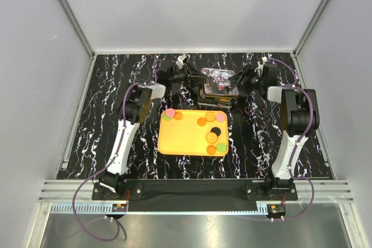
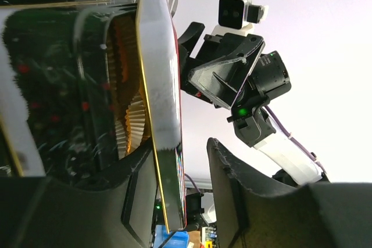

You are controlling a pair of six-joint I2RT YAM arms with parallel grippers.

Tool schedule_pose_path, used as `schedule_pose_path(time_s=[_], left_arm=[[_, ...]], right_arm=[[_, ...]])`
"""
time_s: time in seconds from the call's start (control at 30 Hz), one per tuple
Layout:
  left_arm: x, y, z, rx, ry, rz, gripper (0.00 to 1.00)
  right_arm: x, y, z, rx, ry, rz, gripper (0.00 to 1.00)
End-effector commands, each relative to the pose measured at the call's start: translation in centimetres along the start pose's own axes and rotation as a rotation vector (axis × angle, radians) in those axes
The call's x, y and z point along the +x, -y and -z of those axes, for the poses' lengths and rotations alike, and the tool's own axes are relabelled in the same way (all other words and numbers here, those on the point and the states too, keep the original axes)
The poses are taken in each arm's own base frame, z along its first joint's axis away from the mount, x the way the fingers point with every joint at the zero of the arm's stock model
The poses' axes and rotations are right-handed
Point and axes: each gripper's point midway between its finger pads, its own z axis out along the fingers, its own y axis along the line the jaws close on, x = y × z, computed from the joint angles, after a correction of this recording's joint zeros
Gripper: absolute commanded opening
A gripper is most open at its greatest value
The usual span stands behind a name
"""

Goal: Pack the cookies

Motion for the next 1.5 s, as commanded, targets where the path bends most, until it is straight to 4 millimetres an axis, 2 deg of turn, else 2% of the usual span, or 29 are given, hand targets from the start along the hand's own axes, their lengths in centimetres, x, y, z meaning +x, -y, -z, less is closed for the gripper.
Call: schedule_pose_path(time_s=[0.0, 0.57, 0.8, 1.0, 1.07, 1.1, 1.27, 1.3, 1.33, 1.4, 1.47], left_arm=[[-0.2, 2.2, 1.0, 0.045, -0.011, -0.083, 0.43], [-0.6, 2.3, 2.6, 0.033, 0.015, -0.081, 0.43], [-0.6, 2.5, 3.1, 0.015, 0.031, -0.093, 0.43], [-0.6, 2.8, 3.7, -0.001, 0.053, -0.108, 0.43], [-0.8, 2.3, 3.9, -0.027, 0.064, -0.108, 0.43], [-0.8, 2.9, 4.0, -0.031, 0.071, -0.118, 0.43], [-1.0, 2.7, 4.4, -0.091, 0.096, -0.144, 0.44], [-0.9, 3.1, 4.5, -0.101, 0.103, -0.154, 0.44], [-0.8, 2.3, 4.7, -0.143, 0.109, -0.124, 0.45], [-1.0, 2.2, 5.0, -0.176, 0.136, -0.161, 0.46], [-1.0, 1.1, 5.5, -0.245, 0.160, -0.155, 0.47]], right_arm=[[-0.5, -0.8, 0.0, -0.036, 0.013, 0.024, 0.73], [-0.1, 0.1, 0.2, 0.024, -0.008, 0.020, 0.65], [0.0, 0.4, 0.3, 0.050, -0.016, 0.030, 0.57], [-0.1, 0.0, 0.6, 0.051, -0.014, 0.047, 0.54], [-0.2, -0.2, 0.8, 0.055, -0.011, 0.053, 0.54], [-0.1, -0.2, 0.8, 0.059, -0.014, 0.059, 0.54], [-0.1, -0.4, 1.0, 0.072, -0.012, 0.068, 0.54], [0.1, -0.5, 1.0, 0.074, -0.015, 0.067, 0.54], [0.0, -0.5, 1.1, 0.075, -0.012, 0.070, 0.54], [0.1, -0.5, 1.1, 0.078, -0.014, 0.070, 0.54], [0.1, -0.3, 1.2, 0.086, -0.014, 0.068, 0.54]])
